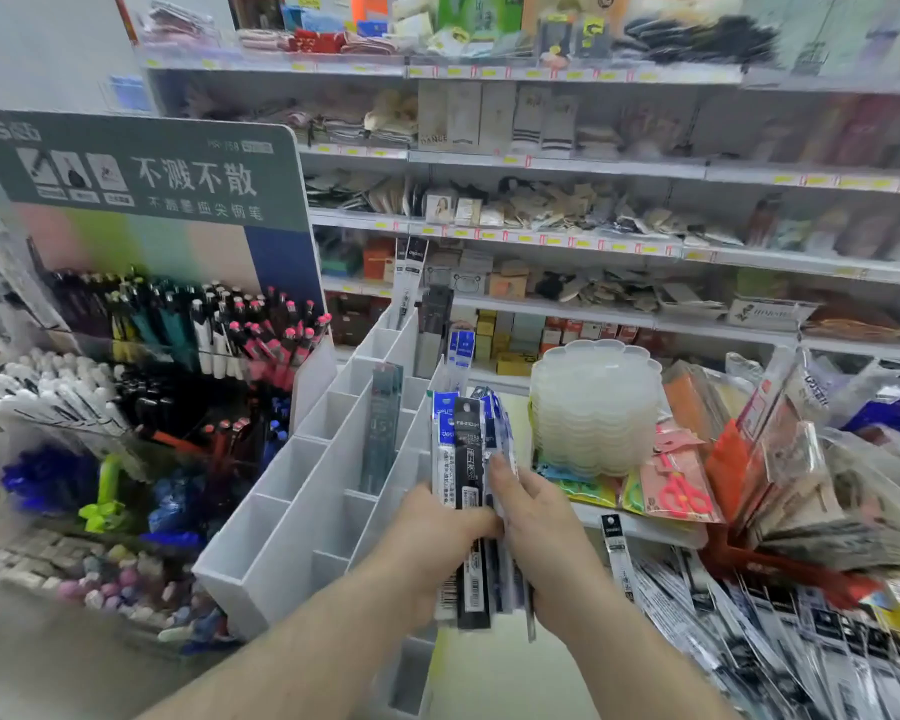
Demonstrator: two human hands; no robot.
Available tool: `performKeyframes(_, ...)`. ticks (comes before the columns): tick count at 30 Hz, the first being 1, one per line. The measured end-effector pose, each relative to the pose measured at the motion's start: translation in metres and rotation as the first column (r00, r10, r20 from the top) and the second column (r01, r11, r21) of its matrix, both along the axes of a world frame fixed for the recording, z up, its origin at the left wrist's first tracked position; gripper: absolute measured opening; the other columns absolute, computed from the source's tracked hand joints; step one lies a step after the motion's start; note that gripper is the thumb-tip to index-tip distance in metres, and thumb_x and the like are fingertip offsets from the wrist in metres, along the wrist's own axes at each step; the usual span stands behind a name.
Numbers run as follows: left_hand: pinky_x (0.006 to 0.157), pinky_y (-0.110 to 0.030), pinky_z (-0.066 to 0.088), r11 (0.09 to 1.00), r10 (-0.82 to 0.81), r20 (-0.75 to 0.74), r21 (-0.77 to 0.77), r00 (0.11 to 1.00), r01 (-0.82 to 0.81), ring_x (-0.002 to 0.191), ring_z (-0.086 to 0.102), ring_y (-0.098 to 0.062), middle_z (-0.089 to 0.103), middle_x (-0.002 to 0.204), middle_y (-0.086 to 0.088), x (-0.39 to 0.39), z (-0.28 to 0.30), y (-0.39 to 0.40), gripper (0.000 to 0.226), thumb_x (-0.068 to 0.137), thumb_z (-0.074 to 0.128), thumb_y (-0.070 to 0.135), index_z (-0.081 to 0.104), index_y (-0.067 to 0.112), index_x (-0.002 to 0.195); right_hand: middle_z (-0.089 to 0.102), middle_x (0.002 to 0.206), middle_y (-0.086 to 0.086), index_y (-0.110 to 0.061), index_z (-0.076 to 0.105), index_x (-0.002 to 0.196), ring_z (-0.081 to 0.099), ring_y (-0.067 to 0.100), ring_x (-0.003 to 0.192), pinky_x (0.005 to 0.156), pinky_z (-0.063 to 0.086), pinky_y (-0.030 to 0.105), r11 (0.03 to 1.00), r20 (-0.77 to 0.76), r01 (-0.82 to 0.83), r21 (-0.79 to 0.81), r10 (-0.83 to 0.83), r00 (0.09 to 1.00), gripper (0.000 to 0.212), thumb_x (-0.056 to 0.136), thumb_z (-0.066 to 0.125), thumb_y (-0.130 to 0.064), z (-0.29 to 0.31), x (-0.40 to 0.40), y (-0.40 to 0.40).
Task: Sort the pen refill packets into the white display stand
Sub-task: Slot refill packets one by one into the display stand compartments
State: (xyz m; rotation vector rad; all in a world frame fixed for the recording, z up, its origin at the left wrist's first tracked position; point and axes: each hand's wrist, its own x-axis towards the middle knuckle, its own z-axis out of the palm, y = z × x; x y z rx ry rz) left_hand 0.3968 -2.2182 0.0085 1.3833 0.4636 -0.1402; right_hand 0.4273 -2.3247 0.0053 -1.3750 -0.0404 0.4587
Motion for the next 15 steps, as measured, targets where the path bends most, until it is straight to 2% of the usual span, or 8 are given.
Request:
performKeyframes(2, 0.074, -0.055, 0.06, 1.0, 0.018, 0.008, -0.009, 1.0, -0.018, 0.087, 0.074, -0.036, 0.076, 0.094, -0.017, -0.002, -0.008, -0.009, 0.031, 0.082, 0.066, -0.007, 0.073, 0.014, 0.105, 0.077, 0.1, 0.009, -0.011, 0.07, 0.114, 0.074, 0.026, 0.094, 0.086, 0.058, 0.043, 0.999, 0.005, -0.032, -0.027, 0.032, 0.999, 0.024, 0.098, 0.06, -0.026, -0.008, 0.001, -0.005)
performKeyframes(4, 0.072, -0.05, 0.06, 0.998, 0.04, 0.001, -0.038, 0.999, -0.04, 0.086, 0.073, -0.038, 0.075, 0.095, -0.021, -0.005, -0.014, -0.012, 0.036, 0.081, 0.063, -0.01, 0.072, 0.012, 0.108, 0.074, 0.088, 0.014, -0.002, 0.069, 0.112, 0.071, 0.03, 0.076, 0.072, 0.057, 0.04, 0.998, -0.07, -0.055, 0.013, 0.056, 0.996, 0.02, 0.096, 0.059, -0.01, -0.014, 0.005, -0.014)
performKeyframes(6, 0.077, -0.053, 0.059, 0.998, 0.034, -0.01, -0.06, 0.999, -0.035, 0.088, 0.072, -0.041, 0.073, 0.099, -0.026, -0.008, -0.018, -0.01, 0.044, 0.07, 0.064, -0.005, 0.07, 0.009, 0.112, 0.05, 0.063, 0.01, 0.005, 0.064, 0.113, 0.047, 0.021, 0.051, 0.054, 0.04, 0.031, 0.995, -0.198, -0.024, 0.097, 0.043, 0.979, 0.025, 0.094, 0.049, -0.001, -0.019, 0.01, -0.022)
performKeyframes(7, 0.08, -0.056, 0.058, 0.997, 0.04, -0.027, -0.063, 0.999, -0.042, 0.091, 0.071, -0.044, 0.072, 0.1, -0.028, -0.009, -0.02, -0.008, 0.047, 0.067, 0.065, -0.002, 0.068, 0.007, 0.113, 0.039, 0.06, 0.006, 0.005, 0.063, 0.114, 0.037, 0.017, 0.048, 0.05, 0.033, 0.028, 0.99, -0.265, 0.013, 0.143, 0.026, 0.964, 0.028, 0.094, 0.044, -0.001, -0.021, 0.011, -0.025)
performKeyframes(8, 0.082, -0.058, 0.057, 0.997, 0.043, -0.048, -0.059, 0.998, -0.046, 0.093, 0.069, -0.047, 0.071, 0.101, -0.03, -0.01, -0.021, -0.005, 0.044, 0.07, 0.066, -0.003, 0.066, 0.005, 0.113, 0.035, 0.06, 0.004, 0.005, 0.062, 0.113, 0.034, 0.016, 0.048, 0.049, 0.032, 0.028, 0.979, -0.322, 0.047, 0.197, 0.019, 0.947, 0.031, 0.094, 0.039, -0.002, -0.022, 0.013, -0.028)
performKeyframes(10, 0.081, -0.056, 0.058, 0.998, 0.021, -0.083, -0.062, 0.996, -0.026, 0.095, 0.069, -0.048, 0.07, 0.103, -0.031, -0.01, -0.022, -0.001, 0.029, 0.084, 0.062, -0.006, 0.064, 0.003, 0.111, 0.042, 0.061, 0.007, 0.006, 0.065, 0.108, 0.04, 0.018, 0.051, 0.054, 0.036, 0.03, 0.962, -0.371, 0.086, 0.258, 0.016, 0.929, 0.036, 0.094, 0.035, -0.007, -0.021, 0.017, -0.032)
performKeyframes(12, 0.071, -0.045, 0.06, 0.994, -0.037, -0.091, -0.106, 0.995, 0.027, 0.087, 0.071, -0.041, 0.071, 0.103, -0.029, -0.01, -0.02, 0.001, 0.024, 0.09, 0.058, -0.006, 0.065, 0.005, 0.11, 0.053, 0.066, 0.011, 0.007, 0.068, 0.106, 0.051, 0.022, 0.058, 0.06, 0.044, 0.033, 0.959, -0.385, 0.075, 0.273, 0.038, 0.922, 0.039, 0.094, 0.035, -0.011, -0.021, 0.02, -0.034)
performKeyframes(15, 0.065, -0.038, 0.059, 0.982, -0.118, -0.052, -0.152, 0.992, 0.109, 0.078, 0.071, -0.033, 0.072, 0.102, -0.026, -0.008, -0.021, 0.002, 0.026, 0.087, 0.065, 0.0, 0.069, 0.009, 0.11, 0.069, 0.089, 0.022, 0.005, 0.066, 0.116, 0.065, 0.034, 0.078, 0.081, 0.053, 0.043, 0.945, -0.422, 0.042, 0.326, 0.106, 0.901, 0.042, 0.095, 0.038, -0.018, -0.018, 0.018, -0.029)
